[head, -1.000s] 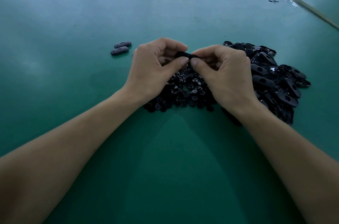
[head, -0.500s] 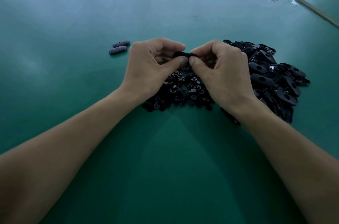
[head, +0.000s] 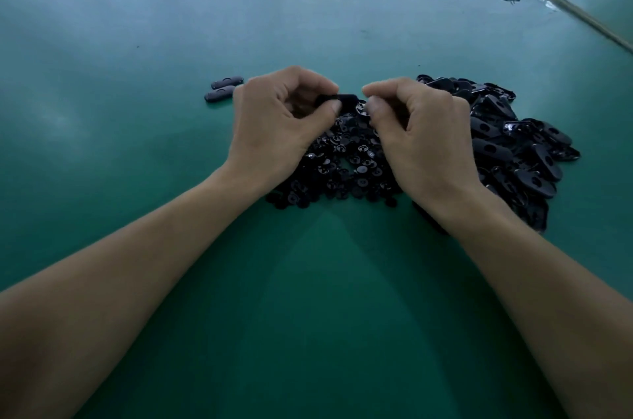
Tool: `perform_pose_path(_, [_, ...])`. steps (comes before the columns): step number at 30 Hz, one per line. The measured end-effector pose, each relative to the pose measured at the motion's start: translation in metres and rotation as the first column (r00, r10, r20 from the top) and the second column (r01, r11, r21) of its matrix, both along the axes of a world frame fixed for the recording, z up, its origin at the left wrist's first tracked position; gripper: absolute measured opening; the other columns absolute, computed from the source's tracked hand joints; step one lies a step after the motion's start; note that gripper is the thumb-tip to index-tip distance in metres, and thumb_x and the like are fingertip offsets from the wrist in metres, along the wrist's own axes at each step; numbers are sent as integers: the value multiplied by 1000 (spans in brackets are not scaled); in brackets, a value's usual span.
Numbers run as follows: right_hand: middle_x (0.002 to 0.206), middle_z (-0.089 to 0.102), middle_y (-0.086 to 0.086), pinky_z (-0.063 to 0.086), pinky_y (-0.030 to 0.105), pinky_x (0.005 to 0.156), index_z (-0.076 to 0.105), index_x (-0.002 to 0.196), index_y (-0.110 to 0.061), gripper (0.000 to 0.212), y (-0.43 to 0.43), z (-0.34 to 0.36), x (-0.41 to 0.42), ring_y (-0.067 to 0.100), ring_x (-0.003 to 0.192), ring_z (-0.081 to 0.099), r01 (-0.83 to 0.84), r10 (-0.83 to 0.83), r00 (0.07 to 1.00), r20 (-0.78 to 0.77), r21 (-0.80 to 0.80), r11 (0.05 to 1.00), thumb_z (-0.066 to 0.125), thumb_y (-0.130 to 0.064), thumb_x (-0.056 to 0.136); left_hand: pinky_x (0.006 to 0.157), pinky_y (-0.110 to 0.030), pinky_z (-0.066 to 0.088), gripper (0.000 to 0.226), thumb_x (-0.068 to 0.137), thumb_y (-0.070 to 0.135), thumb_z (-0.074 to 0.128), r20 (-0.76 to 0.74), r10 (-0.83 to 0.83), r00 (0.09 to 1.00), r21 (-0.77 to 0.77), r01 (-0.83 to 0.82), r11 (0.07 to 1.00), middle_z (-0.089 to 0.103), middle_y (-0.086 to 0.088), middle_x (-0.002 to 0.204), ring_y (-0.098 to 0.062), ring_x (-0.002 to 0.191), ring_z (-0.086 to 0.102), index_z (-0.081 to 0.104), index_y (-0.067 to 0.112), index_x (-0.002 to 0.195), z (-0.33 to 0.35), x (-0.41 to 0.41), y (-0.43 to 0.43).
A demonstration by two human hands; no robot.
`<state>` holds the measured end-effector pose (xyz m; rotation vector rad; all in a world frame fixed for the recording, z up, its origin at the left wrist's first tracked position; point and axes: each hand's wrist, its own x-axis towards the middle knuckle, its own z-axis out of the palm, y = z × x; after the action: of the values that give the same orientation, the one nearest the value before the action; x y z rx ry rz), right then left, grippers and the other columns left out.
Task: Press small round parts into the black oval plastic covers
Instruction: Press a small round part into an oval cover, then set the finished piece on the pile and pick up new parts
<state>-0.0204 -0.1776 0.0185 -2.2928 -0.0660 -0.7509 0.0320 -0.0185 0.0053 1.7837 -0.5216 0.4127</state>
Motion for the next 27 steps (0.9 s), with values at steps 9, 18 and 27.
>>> perform_pose_path(9, [118,56,9,34,40,95,68,115,-14,30,-15,-3,-7,32,116,42,256,-367,921,-133,-503,825,53,-27,93,68,-23,57,22,86,20,71,-27,245,969,91,-242,966,71,17,78,-8,71,72,65,41,81,2,23,21])
perform_pose_path(18, [115,54,8,36,41,93,71,101,-16,28,-15,-3,-4,32,112,45,261,-437,871,-222,-545,797,51,-35,95,88,-42,57,13,82,32,72,-113,427,897,348,-366,863,64,23,73,-17,90,71,70,31,94,0,39,41])
perform_pose_path(27, [117,47,7,32,41,95,68,113,-21,33,-16,-5,-1,30,115,39,214,-404,882,-242,-558,802,47,-42,99,106,-39,43,35,87,33,72,-64,505,861,449,-427,785,57,-3,116,-26,119,54,64,22,118,-6,48,44])
